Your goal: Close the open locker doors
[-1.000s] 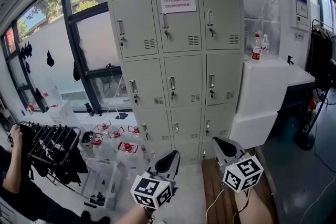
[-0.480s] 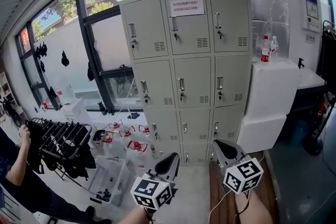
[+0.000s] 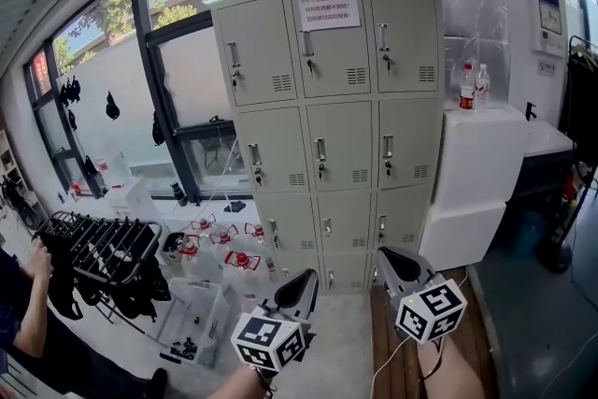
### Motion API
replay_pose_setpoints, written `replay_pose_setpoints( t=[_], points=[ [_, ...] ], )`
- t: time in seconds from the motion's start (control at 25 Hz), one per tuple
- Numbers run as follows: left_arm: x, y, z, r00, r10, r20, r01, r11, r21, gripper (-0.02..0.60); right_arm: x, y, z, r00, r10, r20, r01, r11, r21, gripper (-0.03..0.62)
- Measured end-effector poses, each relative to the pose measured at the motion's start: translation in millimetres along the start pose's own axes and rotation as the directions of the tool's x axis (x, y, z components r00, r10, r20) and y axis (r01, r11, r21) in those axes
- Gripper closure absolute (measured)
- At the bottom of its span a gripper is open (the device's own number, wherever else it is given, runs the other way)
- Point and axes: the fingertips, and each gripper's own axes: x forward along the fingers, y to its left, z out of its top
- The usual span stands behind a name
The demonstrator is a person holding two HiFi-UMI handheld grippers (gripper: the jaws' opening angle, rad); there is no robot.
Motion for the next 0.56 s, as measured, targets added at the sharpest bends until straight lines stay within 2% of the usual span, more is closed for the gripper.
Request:
replay_pose_setpoints(
  t=[0.56],
  points=[
    [5.2, 6.6, 0.7, 1.000, 0.001, -0.001, -0.001, 1.000, -0.001, 0.580, 8.0, -1.3, -3.6, 1.000, 0.002, 0.001, -0.002, 1.000, 0.008, 0.594]
  ],
)
